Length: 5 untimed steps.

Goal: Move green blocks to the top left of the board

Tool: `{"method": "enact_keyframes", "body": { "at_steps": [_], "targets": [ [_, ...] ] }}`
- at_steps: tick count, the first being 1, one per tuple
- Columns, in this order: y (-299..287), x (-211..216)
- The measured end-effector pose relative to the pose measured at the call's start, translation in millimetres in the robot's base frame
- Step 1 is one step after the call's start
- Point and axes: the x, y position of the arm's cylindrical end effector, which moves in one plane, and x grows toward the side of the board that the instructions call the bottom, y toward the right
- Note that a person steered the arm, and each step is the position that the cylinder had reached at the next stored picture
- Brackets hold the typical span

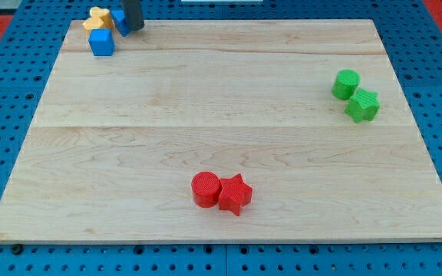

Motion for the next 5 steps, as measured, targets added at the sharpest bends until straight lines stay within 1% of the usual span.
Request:
{"method": "enact_keyframes", "body": {
  "at_steps": [1, 2, 3, 4, 5],
  "targets": [
    [39, 0],
    [153, 2],
    [265, 24],
    [359, 56],
    [427, 112]
  ]
}}
